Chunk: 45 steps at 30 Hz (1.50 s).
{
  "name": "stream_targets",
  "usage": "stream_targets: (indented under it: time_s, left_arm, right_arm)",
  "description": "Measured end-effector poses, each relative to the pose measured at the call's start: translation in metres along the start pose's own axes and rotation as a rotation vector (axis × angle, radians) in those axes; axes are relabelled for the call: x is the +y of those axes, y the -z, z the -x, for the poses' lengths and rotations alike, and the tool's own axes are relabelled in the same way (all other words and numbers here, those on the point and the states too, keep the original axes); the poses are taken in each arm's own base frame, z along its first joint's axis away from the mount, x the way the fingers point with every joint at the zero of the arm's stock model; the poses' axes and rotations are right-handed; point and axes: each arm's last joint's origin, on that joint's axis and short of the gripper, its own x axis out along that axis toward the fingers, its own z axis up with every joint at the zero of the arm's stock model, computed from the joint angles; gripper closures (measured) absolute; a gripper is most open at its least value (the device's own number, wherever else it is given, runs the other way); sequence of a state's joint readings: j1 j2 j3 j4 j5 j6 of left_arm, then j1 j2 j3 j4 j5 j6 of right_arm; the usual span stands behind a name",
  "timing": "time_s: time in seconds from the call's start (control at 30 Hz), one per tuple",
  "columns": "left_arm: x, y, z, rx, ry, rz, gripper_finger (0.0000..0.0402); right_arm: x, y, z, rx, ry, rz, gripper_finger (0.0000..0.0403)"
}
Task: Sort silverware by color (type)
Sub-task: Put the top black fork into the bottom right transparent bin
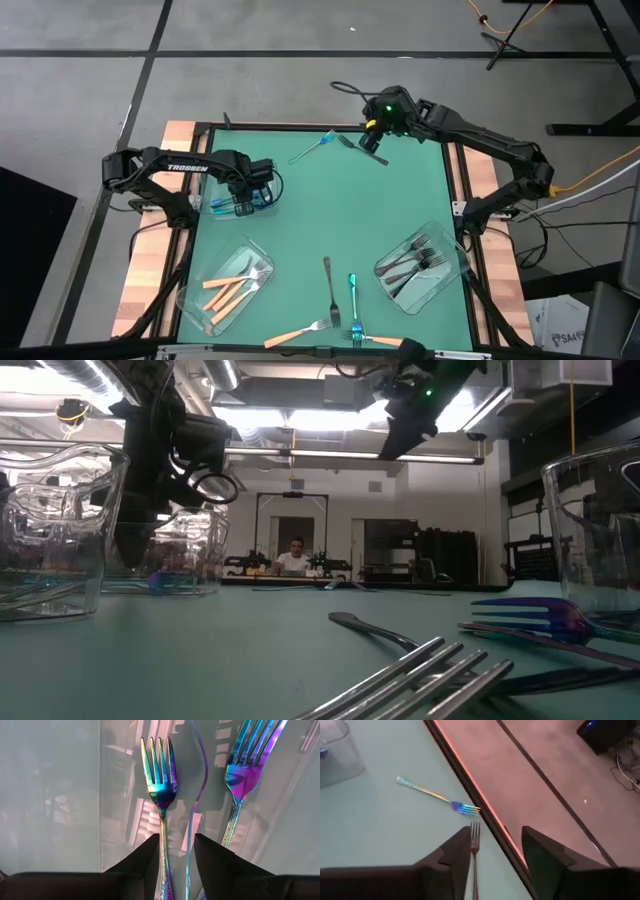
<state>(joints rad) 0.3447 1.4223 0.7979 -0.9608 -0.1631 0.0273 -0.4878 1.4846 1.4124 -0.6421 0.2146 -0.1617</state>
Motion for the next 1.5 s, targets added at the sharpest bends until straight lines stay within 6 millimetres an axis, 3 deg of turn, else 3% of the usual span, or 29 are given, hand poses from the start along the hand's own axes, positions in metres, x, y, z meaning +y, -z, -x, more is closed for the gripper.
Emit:
stream_targets:
  time_s: [0.27, 0.5, 0.7, 1.5]
  left_arm:
    - [0.000, -0.001, 0.000, -0.015, 0.000, 0.004, 0.0285]
    - [0.000, -0.002, 0.000, -0.022, -0.001, 0.011, 0.0285]
    - [0.000, -0.004, 0.000, -0.043, 0.000, 0.076, 0.0285]
    - [0.000, -0.005, 0.000, -0.046, 0.000, 0.080, 0.0285]
  right_arm:
    - [-0.011, 0.015, -0.056, 0.129, -0.043, -0.031, 0.0215]
    - [-0.021, 0.043, -0.115, 0.301, -0.036, -0.058, 0.0214]
    - [-0.023, 0.067, -0.153, 0.404, -0.102, -0.086, 0.0214]
    - [-0.011, 0.105, -0.204, 0.557, -0.174, -0.088, 0.0215]
